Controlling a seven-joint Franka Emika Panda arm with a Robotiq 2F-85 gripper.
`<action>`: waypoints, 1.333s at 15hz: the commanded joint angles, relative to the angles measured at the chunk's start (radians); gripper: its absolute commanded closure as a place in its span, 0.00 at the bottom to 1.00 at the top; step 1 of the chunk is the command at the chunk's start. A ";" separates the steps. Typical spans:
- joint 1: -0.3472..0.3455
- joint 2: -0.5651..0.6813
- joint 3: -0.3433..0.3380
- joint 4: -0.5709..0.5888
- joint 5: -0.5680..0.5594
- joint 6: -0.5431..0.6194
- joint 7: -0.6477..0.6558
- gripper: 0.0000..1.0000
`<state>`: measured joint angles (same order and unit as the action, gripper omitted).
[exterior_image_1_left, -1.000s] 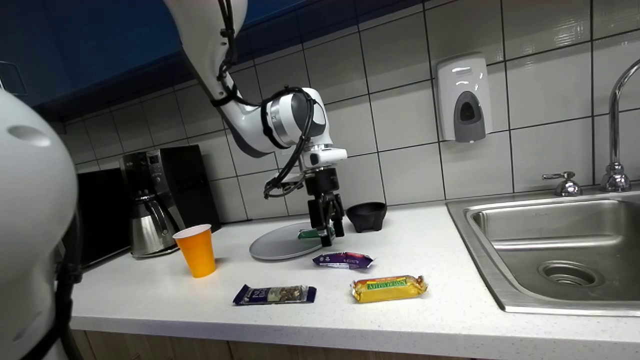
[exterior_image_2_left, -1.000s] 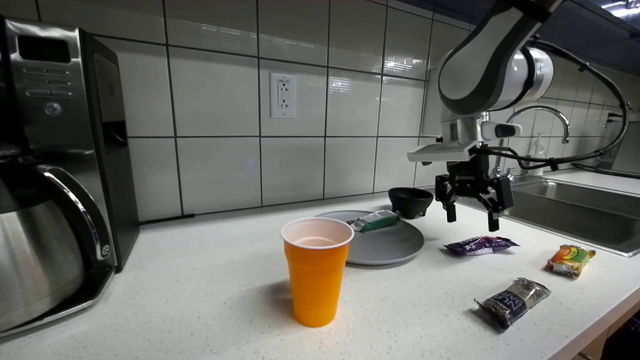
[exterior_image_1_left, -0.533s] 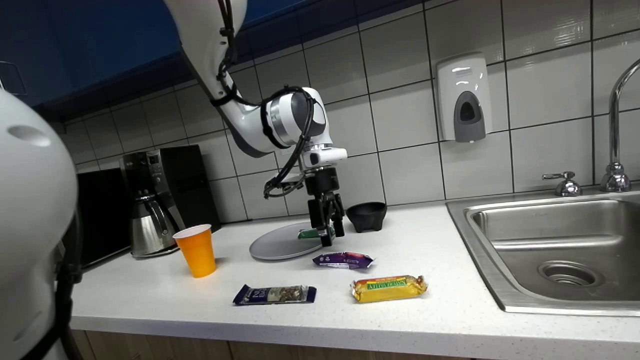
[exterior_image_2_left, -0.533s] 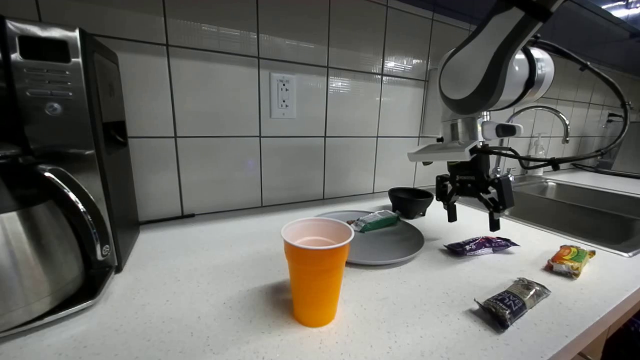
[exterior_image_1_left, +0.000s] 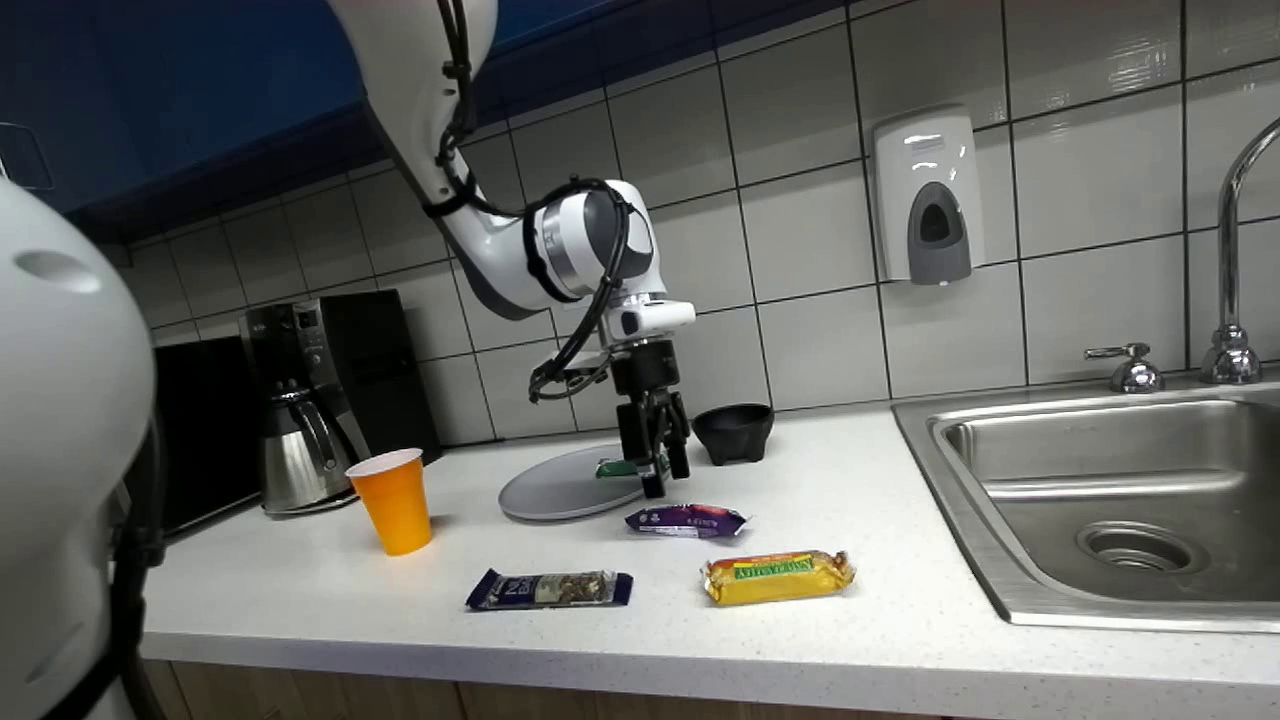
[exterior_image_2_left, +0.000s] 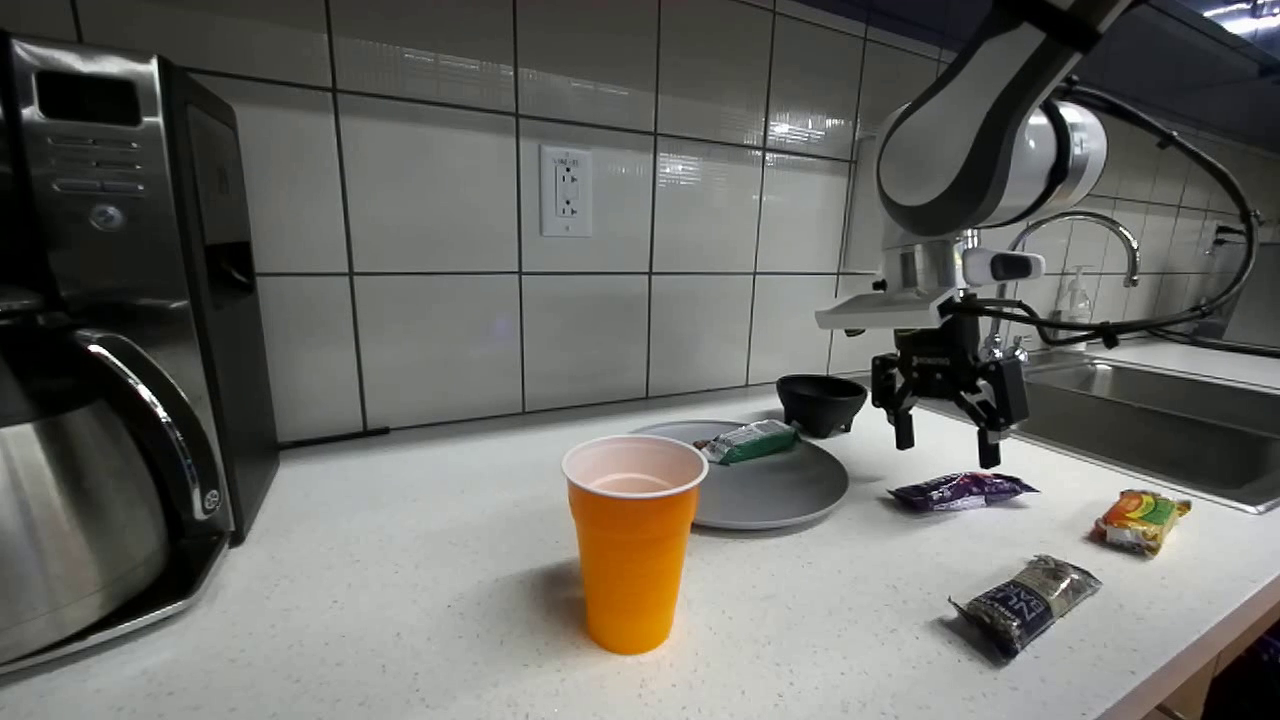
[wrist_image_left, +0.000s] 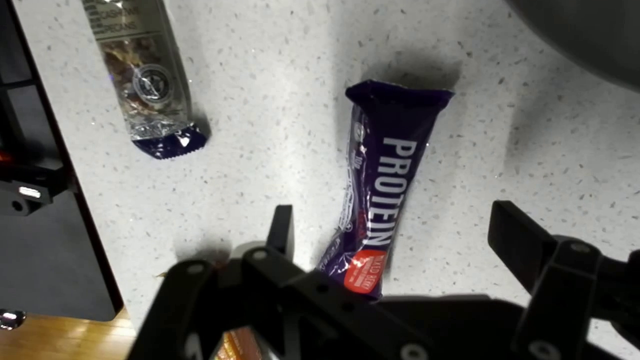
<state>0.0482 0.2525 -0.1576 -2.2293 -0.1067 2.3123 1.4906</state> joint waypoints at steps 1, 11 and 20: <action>-0.020 -0.001 0.007 -0.014 0.002 0.030 -0.007 0.00; -0.023 0.025 0.001 -0.037 0.001 0.099 -0.007 0.00; -0.021 0.025 -0.007 -0.066 0.009 0.141 -0.009 0.00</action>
<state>0.0376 0.2952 -0.1680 -2.2739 -0.1057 2.4284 1.4906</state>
